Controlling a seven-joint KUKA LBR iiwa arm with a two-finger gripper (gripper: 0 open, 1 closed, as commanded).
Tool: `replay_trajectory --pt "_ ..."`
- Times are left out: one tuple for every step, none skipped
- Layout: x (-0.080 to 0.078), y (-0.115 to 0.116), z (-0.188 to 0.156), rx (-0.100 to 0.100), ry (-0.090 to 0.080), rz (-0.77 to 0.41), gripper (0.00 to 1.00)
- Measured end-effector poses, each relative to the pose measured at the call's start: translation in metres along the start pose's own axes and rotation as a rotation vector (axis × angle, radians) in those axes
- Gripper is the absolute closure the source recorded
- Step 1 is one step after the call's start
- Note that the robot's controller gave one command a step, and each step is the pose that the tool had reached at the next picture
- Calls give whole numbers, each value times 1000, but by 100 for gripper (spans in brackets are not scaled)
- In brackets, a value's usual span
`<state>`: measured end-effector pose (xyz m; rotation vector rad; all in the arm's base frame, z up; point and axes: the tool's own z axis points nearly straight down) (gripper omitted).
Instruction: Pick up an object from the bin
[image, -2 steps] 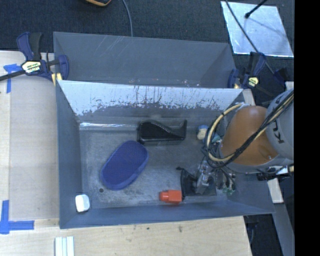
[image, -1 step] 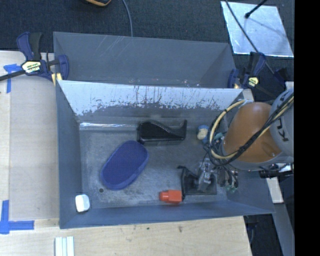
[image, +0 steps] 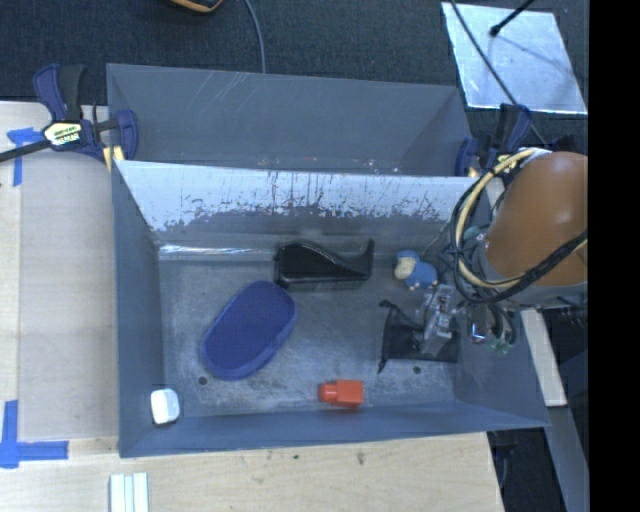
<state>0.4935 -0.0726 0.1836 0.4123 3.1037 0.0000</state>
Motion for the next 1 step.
replay_trajectory --pt "-2 0 -17 0 4 -1 100"
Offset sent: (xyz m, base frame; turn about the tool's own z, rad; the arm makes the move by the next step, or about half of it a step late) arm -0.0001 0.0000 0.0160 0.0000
